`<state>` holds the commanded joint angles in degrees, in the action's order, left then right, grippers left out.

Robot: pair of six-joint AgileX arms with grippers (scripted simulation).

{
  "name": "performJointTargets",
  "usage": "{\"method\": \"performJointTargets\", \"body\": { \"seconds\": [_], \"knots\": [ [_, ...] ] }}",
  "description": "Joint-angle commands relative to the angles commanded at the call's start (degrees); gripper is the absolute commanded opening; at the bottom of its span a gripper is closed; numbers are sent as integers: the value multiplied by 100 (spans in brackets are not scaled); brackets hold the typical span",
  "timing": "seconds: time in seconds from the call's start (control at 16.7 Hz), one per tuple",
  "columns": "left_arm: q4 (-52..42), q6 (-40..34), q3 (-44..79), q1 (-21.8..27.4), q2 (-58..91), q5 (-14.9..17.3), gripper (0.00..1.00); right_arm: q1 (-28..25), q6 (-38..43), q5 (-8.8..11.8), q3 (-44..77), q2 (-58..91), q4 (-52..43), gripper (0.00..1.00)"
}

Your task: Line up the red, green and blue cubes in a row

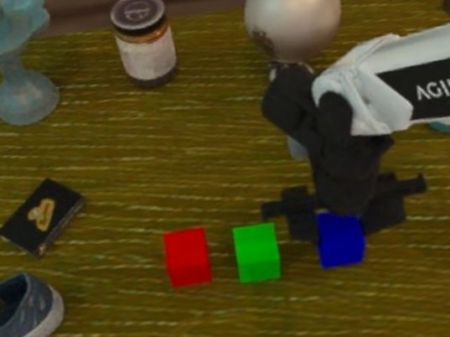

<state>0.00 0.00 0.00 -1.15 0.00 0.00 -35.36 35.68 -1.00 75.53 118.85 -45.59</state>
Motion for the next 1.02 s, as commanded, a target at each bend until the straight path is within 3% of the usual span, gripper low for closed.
{"method": "performJointTargets", "body": {
  "seconds": [0.24,0.3,0.84,1.02],
  "knots": [
    [0,0,0,0,0,0,100,0,0,0,0,0,0,98],
    [0,0,0,0,0,0,100,0,0,0,0,0,0,100],
    [0,0,0,0,0,0,100,12,5,0,17,-11,-20,100],
    [0,0,0,0,0,0,100,-13,12,3,270,-169,-435,100]
  ]
}}
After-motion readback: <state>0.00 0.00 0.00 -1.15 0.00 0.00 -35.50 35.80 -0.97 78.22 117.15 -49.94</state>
